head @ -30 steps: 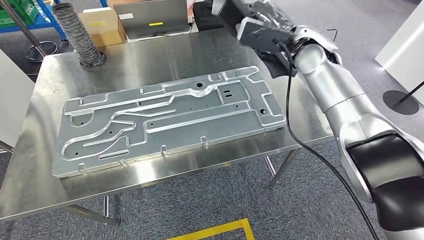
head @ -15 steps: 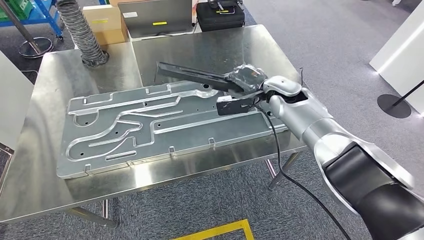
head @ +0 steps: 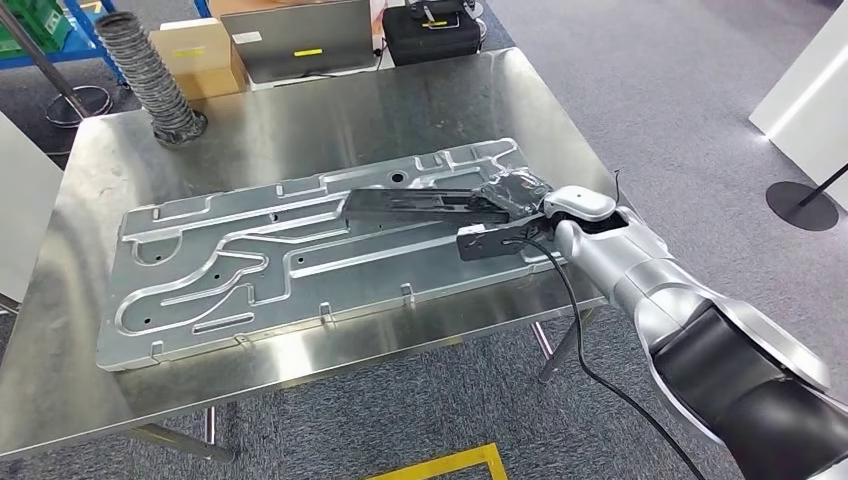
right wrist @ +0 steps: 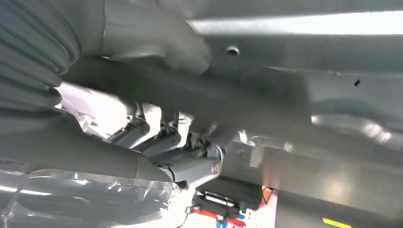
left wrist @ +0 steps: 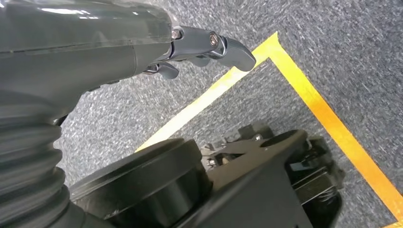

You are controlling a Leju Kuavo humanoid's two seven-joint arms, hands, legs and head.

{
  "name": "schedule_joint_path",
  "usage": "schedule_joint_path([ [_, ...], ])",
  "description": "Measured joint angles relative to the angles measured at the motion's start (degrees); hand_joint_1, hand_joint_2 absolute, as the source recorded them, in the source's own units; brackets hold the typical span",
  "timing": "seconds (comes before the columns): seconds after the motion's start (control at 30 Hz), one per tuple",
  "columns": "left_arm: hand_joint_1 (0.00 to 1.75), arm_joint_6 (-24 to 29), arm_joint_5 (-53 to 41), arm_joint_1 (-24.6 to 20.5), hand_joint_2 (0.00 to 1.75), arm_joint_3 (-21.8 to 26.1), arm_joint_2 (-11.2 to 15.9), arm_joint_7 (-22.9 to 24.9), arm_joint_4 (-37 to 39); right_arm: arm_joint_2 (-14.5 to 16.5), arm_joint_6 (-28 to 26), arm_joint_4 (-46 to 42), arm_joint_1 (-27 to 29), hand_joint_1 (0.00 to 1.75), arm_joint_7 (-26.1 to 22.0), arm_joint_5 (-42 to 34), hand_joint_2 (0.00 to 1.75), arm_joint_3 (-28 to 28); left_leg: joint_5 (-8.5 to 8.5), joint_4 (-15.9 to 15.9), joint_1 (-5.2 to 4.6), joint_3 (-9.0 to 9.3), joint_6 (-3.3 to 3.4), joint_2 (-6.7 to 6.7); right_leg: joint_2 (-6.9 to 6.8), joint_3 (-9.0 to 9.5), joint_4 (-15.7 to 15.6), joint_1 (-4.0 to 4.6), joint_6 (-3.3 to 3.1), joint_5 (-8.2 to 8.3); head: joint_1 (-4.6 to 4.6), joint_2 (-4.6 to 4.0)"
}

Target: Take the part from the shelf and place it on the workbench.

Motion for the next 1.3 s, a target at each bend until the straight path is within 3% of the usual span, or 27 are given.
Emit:
schedule_joint_path([
  [0.03, 0.00, 0.1, 0.0, 0.0, 1.75, 0.0, 0.0, 0.0, 0.0, -0.1, -0.1, 0.1, 0.1, 0.00, 0.0, 0.0, 0.00, 0.0, 2.28, -4.2, -0.01, 1.85, 0.25, 0.04, 0.06, 0.20, 0.1, 0.00, 0.13, -0.14, 0.00, 0.00],
  [0.1, 0.00, 0.3, 0.1, -0.1, 0.87, 0.0, 0.0, 0.1, 0.0, -0.1, -0.2, 0.3, 0.3, 0.00, -0.1, -0.1, 0.00, 0.0, 4.85, -11.0, -0.19, 4.98, 0.86, 0.10, 0.17, 0.25, 0.3, 0.20, 0.57, -0.35, 0.01, 0.00],
  [0.17, 0.00, 0.4, 0.5, -0.2, 0.00, 0.0, 0.0, 0.2, 0.0, -0.2, -0.3, 0.6, 0.4, 0.00, -0.1, -0.2, 0.00, 0.0, 4.93, -12.9, -0.38, 5.74, 1.35, 0.00, 0.15, 0.05, 0.3, 0.37, 1.18, -0.25, 0.02, 0.00],
  [0.23, 0.00, 0.4, 0.8, -0.2, 0.00, 0.1, 0.0, 0.4, 0.0, -0.1, -0.3, 0.7, 0.7, 0.00, -0.1, -0.3, 0.00, 0.0, 5.22, -13.4, -0.26, 5.83, 1.98, -0.11, 0.09, 0.03, 0.3, 0.25, 1.85, -0.30, 0.02, 0.00],
  [0.3, 0.00, 0.4, 0.8, -0.3, 0.00, 0.1, 0.0, 0.8, 0.0, 0.2, -0.4, 0.8, 0.7, 0.00, -0.1, -0.3, 0.00, 0.0, 5.61, -13.9, -0.06, 6.03, 2.63, -0.06, 0.06, -0.99, 2.9, 0.09, 2.47, -2.18, 0.02, 0.00],
  [0.4, 0.00, 0.4, 1.2, -0.4, 0.00, 0.3, 0.0, 1.5, 0.0, 1.2, -0.4, 1.2, 1.2, 0.00, 0.0, -0.5, 0.00, 0.0, 5.74, -14.0, -0.05, 6.05, 2.87, 0.06, 0.03, -5.84, 13.6, -0.09, 3.12, -7.37, 0.02, 0.00],
  [0.43, 0.00, 0.4, 1.3, -0.3, 0.00, 0.4, 0.0, 1.7, 0.0, 1.6, -0.4, 1.4, 1.6, 0.00, 0.1, -0.5, 0.00, 0.0, 5.74, -14.0, -0.06, 6.05, 2.88, 0.08, 0.03, -6.94, 15.9, -0.13, 3.22, -7.90, 0.02, 0.00],
  [0.47, 0.00, 0.4, 1.5, -0.3, 0.00, 0.6, 0.0, 2.0, 0.0, 1.9, -0.4, 1.5, 1.9, 0.00, 0.1, -0.5, 0.00, 0.0, 5.73, -13.9, -0.07, 6.05, 2.86, 0.09, 0.03, -7.01, 16.1, -0.14, 3.24, -7.34, 0.02, 0.00],
  [0.5, 0.00, 0.4, 1.7, -0.3, 0.00, 0.8, 0.0, 2.2, 0.0, 2.2, -0.5, 1.6, 2.1, 0.00, 0.1, -0.6, 0.00, 0.0, 5.72, -13.8, -0.07, 6.06, 2.82, 0.10, 0.02, -5.93, 13.9, -0.16, 3.18, -5.83, 0.02, 0.00],
  [0.6, 0.00, 0.5, 2.0, -0.3, 0.00, 1.3, 0.0, 2.8, 0.0, 2.7, -0.5, 1.8, 2.1, 0.00, 0.1, -0.6, 0.00, 0.0, 5.62, -13.3, -0.24, 5.91, 2.36, 0.02, 0.22, -0.41, 2.8, 0.08, 2.49, -1.08, 0.02, 0.00],
  [0.63, 0.00, 0.5, 2.0, -0.3, 0.00, 1.3, 0.0, 3.0, 0.0, 2.9, -0.6, 1.8, 2.2, 0.00, 0.1, -0.6, 0.00, 0.0, 5.64, -13.2, -0.32, 5.78, 2.11, -0.02, 0.31, 0.37, 1.0, 0.24, 2.19, -0.54, 0.02, 0.00],
  [0.73, 0.00, 0.6, 1.9, -0.2, 0.00, 1.4, 0.0, 3.3, 0.0, 3.0, -0.7, 2.0, 2.3, 0.00, 0.2, -0.6, 0.00, 0.0, 5.69, -13.1, -0.37, 5.48, 1.25, -0.08, 0.27, 0.22, 0.3, 0.29, 1.27, -0.11, 0.01, 0.00],
  [0.77, 0.00, 0.6, 1.9, -0.2, 0.00, 1.4, 0.0, 3.4, 0.0, 2.9, -0.7, 2.0, 2.3, 0.00, 0.2, -0.6, 0.00, 0.0, 4.92, -12.6, -0.36, 5.24, 0.97, -0.09, 0.18, 0.17, 0.1, 0.14, 0.85, 0.17, 0.01, 0.00],
  [0.83, 0.00, 0.6, 1.9, -0.2, 0.00, 1.5, 0.0, 3.5, 0.0, 2.5, -0.7, 2.0, 2.3, 0.00, 0.2, -0.6, 0.00, 0.0, 1.29, -8.2, -0.27, 3.78, 0.54, -0.12, -0.06, -0.12, -0.3, -0.08, 0.10, 0.78, 0.01, 0.00],
  [0.9, 0.00, 0.5, 1.9, -0.2, 0.00, 1.6, 0.0, 3.6, 0.0, 1.9, -0.7, 2.0, 2.4, 0.00, 0.1, -0.6, 0.00, 0.0, -3.09, -0.8, -0.15, 1.40, 0.30, -0.13, -0.21, -0.86, -0.2, -0.01, -0.14, 1.34, 0.01, 0.00],
  [0.93, 0.00, 0.5, 1.9, -0.2, 0.00, 1.6, 0.0, 3.6, 0.0, 1.6, -0.7, 2.0, 2.5, 0.00, 0.1, -0.6, 0.00, 0.0, -4.29, 1.9, -0.09, 0.75, 0.21, -0.13, -0.25, -1.31, -0.2, 0.02, -0.12, 1.66, 0.01, 0.00],
  [0.97, 0.00, 0.5, 1.9, -0.2, 0.00, 1.7, 0.0, 3.6, 0.0, 1.3, -0.7, 2.0, 2.6, 0.00, 0.1, -0.6, 0.00, 0.0, -4.42, 2.5, -0.03, 1.12, 0.17, -0.12, -0.27, -1.79, -0.1, 0.03, -0.05, 1.99, 0.00, 0.00],
  [1.0, 0.00, 0.5, 1.9, -0.2, 0.00, 1.7, 0.0, 3.6, 0.0, 1.1, -0.7, 2.0, 2.6, 0.00, 0.1, -0.6, 0.00, 0.0, -3.59, 0.8, 0.03, 2.58, 0.19, -0.12, -0.27, -2.26, 0.1, 0.01, 0.06, 2.32, 0.00, 0.00],
  [1.07, 0.00, 0.5, 1.9, -0.4, 0.00, 1.7, 0.0, 3.6, 0.0, 0.9, -0.7, 2.0, 2.7, 0.00, 0.1, -0.6, 0.00, 0.0, -1.11, -7.1, 0.09, 7.63, 0.44, -0.04, -0.25, -3.07, 0.4, -0.02, 0.47, 2.97, 0.00, 0.00],
  [1.13, 0.00, 0.4, 1.9, -0.6, 0.00, 1.7, 0.1, 3.6, 0.0, 0.8, -0.7, 2.0, 2.6, 0.00, 0.1, -0.6, 0.00, 0.0, 0.27, -12.6, -0.14, 10.50, 0.92, -0.07, -0.26, -3.57, 0.5, 0.10, 1.16, 3.69, 0.01, 0.00],
  [1.23, 0.00, 0.4, 2.0, -0.5, 0.00, 1.7, 0.1, 3.6, 0.0, 0.7, -0.7, 2.0, 2.6, 0.00, 0.1, -0.6, 0.00, 0.0, 1.49, -13.2, -0.39, 10.11, 1.95, -0.17, -0.26, -3.76, 0.0, 0.04, 2.34, 4.95, 0.01, 0.00],
  [1.27, 0.00, 0.4, 2.0, -0.5, 0.00, 1.7, 0.0, 3.6, 0.0, 0.8, -0.6, 2.0, 2.6, 0.00, 0.1, -0.6, 0.00, 0.0, 2.15, -13.4, -0.32, 9.81, 2.35, -0.07, -0.24, -4.00, 0.2, -0.08, 2.67, 4.53, 0.02, 0.00],
  [1.3, 0.00, 0.3, 2.0, -0.6, 0.00, 1.7, 0.0, 3.6, 0.0, 0.9, -0.6, 2.0, 2.6, 0.00, 0.1, -0.6, 0.00, 0.0, 2.87, -13.6, -0.22, 9.36, 2.74, 0.05, -0.23, -4.52, 1.2, -0.18, 2.97, 3.07, 0.02, 0.00],
])
